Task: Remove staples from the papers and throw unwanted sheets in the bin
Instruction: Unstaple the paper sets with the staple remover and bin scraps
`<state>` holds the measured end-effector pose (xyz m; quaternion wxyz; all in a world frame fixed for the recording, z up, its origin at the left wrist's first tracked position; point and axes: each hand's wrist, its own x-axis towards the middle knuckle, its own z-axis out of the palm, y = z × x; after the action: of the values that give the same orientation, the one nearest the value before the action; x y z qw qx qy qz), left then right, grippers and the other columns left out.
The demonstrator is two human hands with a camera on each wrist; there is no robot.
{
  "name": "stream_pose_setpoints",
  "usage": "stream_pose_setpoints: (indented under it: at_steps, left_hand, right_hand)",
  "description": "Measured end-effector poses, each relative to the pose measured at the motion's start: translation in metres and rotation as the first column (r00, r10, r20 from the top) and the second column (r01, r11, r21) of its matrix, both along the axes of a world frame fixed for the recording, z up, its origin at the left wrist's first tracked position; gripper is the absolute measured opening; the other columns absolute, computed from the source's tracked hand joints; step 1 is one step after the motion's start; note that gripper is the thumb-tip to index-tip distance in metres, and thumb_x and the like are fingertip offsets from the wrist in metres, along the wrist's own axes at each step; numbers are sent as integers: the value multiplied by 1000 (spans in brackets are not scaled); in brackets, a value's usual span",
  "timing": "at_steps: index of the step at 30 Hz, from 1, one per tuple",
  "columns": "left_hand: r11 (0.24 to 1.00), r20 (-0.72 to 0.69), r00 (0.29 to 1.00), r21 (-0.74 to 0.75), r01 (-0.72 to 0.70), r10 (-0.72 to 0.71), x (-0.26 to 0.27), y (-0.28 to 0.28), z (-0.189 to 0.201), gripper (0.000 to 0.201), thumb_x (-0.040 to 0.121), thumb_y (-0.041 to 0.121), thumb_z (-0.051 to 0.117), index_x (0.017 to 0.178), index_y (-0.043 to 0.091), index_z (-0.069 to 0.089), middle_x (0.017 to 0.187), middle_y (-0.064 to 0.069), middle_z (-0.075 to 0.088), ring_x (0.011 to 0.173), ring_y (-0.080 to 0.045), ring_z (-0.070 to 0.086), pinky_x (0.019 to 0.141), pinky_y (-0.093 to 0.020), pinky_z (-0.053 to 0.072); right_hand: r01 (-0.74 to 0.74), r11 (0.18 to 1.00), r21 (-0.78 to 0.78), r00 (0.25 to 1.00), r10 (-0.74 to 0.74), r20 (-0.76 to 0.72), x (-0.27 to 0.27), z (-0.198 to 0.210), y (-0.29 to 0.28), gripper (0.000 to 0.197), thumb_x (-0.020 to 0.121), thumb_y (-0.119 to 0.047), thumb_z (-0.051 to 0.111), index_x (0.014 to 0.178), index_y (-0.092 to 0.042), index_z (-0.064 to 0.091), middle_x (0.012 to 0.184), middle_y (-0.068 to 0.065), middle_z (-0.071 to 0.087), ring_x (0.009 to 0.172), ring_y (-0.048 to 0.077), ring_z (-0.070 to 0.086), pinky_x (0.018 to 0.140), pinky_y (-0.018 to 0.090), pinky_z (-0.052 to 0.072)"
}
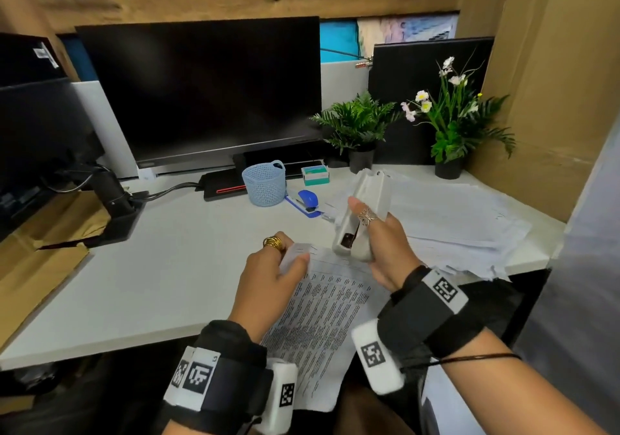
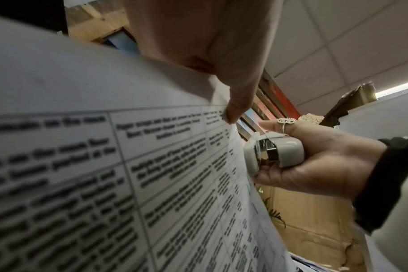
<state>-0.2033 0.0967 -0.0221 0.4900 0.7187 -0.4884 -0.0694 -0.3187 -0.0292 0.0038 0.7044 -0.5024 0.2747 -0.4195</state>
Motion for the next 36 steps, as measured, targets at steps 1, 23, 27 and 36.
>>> stream_pose_setpoints:
  at_steps: [1, 23, 27, 36]
  left_hand:
    - [1000, 3, 1000, -9, 7, -7, -2, 0, 0, 18, 89, 23, 59, 74, 19, 50, 67, 6, 59, 58, -3, 53, 56, -21, 42]
    - [997, -2, 997, -17, 78, -78, -32, -2, -12, 18, 78, 34, 73, 75, 32, 55, 70, 13, 65, 68, 1, 62, 62, -16, 49]
    - [1000, 71, 998, -12, 1, 0, -27, 1, -14, 36, 82, 28, 71, 57, 38, 47, 52, 34, 54, 54, 15, 52, 50, -4, 34]
    - [996, 62, 998, 92, -5, 0, -2, 2, -31, 10, 83, 29, 68, 83, 21, 74, 78, 16, 69, 75, 2, 64, 70, -19, 50]
  right_hand:
    - [56, 998, -15, 998, -57, -12, 3, -3, 0, 24, 85, -33, 65, 104, -17, 62, 97, 6, 69, 91, 20, 66, 76, 38, 56]
    - [170, 966, -194, 979, -188, -76, 14, -35, 15, 35, 75, -44, 71, 88, -11, 67, 84, 10, 69, 87, 28, 67, 77, 40, 55]
    - [88, 983, -160, 976, -117, -184, 12, -32, 7, 37, 86, -48, 58, 98, -14, 63, 93, 3, 67, 87, 19, 63, 72, 29, 50]
    - [-315, 805, -503, 420, -357, -834, 9, -40, -49, 32, 85, -29, 61, 99, -1, 66, 77, 4, 55, 70, 18, 51, 48, 20, 32]
